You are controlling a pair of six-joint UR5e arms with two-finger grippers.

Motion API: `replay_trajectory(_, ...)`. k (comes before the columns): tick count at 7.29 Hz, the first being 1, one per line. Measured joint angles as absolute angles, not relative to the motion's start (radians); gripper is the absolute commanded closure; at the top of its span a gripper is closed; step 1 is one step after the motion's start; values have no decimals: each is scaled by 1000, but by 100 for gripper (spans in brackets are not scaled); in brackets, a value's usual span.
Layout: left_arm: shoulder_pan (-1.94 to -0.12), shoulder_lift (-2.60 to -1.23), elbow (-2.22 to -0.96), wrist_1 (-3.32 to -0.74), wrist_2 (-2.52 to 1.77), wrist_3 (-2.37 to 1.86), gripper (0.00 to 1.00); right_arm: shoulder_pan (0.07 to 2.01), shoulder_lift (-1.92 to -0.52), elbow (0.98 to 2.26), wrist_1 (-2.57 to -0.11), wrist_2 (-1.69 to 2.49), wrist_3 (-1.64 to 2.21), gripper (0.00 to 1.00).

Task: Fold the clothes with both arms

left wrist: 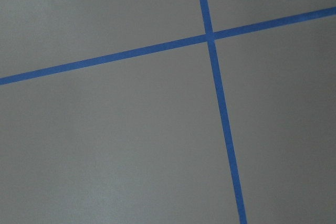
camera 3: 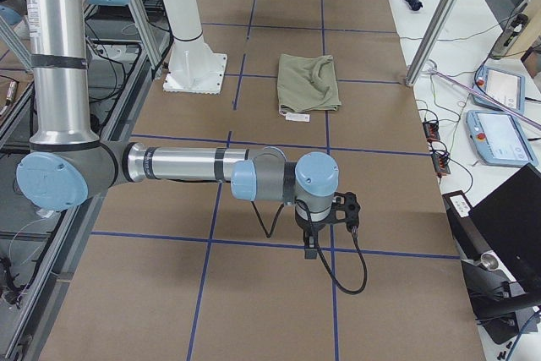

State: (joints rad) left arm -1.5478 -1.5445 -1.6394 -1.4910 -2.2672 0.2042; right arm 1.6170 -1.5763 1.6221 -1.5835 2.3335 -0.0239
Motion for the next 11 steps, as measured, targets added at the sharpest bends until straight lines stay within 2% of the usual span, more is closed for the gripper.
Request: replay_trajectory(11, -1548, -1545, -1628, -1490, -2324, 1, 0, 1577, -1588, 1621, -1555, 2333, 4, 0)
